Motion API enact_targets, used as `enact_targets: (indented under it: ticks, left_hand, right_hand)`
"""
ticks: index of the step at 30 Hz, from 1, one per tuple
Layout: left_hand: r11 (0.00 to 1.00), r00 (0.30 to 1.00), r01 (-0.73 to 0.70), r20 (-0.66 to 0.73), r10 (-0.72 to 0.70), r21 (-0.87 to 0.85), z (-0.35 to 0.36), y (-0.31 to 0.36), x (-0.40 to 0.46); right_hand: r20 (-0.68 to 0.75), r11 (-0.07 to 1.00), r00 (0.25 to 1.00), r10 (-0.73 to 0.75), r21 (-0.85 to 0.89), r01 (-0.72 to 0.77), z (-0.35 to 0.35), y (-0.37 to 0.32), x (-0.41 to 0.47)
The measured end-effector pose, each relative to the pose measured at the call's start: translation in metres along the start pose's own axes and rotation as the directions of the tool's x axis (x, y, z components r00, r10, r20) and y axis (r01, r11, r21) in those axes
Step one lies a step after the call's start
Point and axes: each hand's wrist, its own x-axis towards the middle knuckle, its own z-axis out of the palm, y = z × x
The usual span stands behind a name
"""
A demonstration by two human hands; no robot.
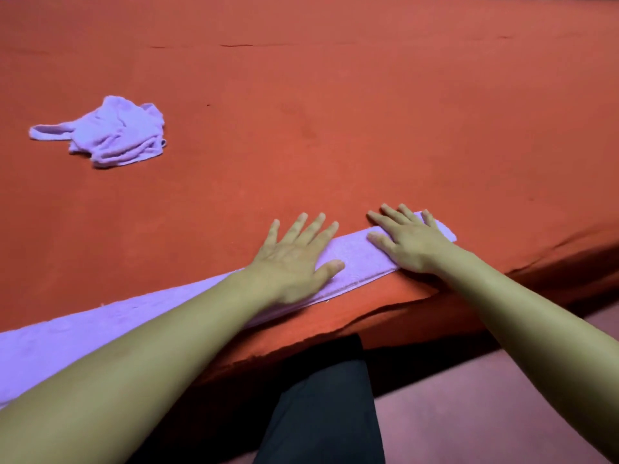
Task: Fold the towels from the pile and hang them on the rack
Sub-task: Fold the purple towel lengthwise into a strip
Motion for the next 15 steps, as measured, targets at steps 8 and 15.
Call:
enact_targets:
  ticks: [8, 15]
  left_hand:
    - [0.998, 0.999, -0.022, -0.024, 0.023, 0.059, 0.004, 0.007, 0.019]
    - [0.813, 0.912, -0.190, -0.406, -0.061, -0.550, -0.017, 0.062, 0.070]
  right_hand:
    - [-0.064, 0.971, 0.997, -0.040, 0.232, 0.054, -0.004, 0.031, 0.003]
    - [-0.041, 0.931, 0.996, 0.077, 0.362, -0.057, -0.026, 0.088, 0.014]
